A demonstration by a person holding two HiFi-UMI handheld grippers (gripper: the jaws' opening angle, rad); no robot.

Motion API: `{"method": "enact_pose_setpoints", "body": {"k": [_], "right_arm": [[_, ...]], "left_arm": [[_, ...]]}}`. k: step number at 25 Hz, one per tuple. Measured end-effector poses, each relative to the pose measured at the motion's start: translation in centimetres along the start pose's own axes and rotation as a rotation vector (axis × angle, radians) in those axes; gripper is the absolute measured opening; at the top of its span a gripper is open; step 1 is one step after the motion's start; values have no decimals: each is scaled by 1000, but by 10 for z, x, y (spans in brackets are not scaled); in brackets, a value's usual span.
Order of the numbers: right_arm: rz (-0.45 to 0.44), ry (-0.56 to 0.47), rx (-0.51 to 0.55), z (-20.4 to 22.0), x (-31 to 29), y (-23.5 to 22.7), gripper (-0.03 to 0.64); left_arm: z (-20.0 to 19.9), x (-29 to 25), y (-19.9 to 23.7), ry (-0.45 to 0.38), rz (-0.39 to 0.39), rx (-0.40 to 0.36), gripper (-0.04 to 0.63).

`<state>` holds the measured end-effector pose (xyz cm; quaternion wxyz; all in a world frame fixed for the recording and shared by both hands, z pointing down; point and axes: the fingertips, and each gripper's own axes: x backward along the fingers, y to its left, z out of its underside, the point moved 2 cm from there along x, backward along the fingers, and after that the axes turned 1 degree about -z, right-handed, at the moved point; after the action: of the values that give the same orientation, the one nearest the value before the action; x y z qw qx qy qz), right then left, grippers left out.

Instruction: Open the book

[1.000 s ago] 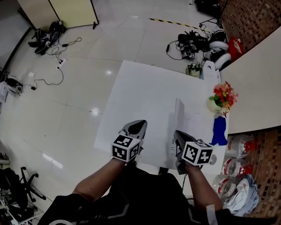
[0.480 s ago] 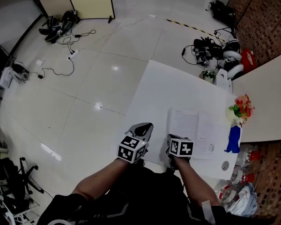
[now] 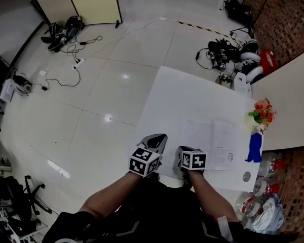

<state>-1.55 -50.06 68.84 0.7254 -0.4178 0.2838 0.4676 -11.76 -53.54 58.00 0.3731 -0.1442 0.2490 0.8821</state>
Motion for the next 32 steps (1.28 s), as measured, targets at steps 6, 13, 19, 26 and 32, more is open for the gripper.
{"method": "enact_pose_setpoints", "body": {"k": [6,13,19,26,32], "right_arm": [[-45,-235,-82,-36,67,-24,3],[33,-571,-10,-89,213,-99,3],[71,-714,112,-89,317,-158,3],[32,-771,188,-64,372,-192,3],[14,-819,215,-49,406,-188,3]], "left_arm": [[-11,-11,-19,-40,35,-12,-5],[-63,-28,-83,-143,70,-98,-6],[-94,-39,-161,-228,37,-111,-5],[-100,-28,-237,-284,-6,-165,-5],[-83,14,-262,-276,-74,-215,-5]]}}
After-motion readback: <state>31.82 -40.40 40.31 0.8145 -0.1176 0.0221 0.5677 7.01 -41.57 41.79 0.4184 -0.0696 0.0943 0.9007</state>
